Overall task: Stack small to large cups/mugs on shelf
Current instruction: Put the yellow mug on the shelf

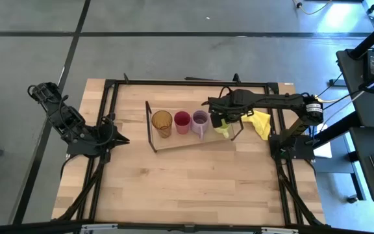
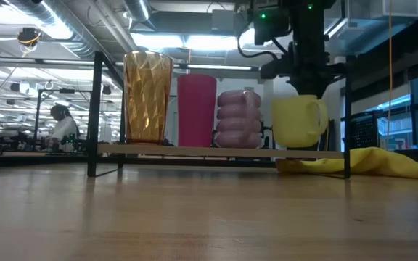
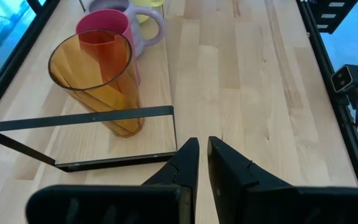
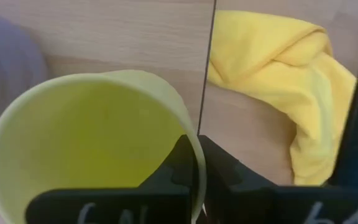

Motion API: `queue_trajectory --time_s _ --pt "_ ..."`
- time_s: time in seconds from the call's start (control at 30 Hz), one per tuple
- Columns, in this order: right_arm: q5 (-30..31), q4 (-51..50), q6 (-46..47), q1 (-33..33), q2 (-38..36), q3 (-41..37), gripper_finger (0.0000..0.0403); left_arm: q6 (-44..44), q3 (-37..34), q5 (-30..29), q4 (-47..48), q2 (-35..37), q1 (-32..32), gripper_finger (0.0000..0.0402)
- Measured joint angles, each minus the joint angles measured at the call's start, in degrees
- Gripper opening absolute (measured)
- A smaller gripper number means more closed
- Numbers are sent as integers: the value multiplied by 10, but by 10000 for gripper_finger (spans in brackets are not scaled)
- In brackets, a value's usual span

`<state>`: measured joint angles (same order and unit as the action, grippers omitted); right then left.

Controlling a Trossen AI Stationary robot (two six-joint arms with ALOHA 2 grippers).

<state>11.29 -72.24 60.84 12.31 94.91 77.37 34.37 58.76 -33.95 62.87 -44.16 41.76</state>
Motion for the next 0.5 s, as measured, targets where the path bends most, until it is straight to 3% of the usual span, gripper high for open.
queue_trajectory --time_s 0.5 --pt "18 37 -14 29 0 0 18 0 0 0 0 0 0 28"
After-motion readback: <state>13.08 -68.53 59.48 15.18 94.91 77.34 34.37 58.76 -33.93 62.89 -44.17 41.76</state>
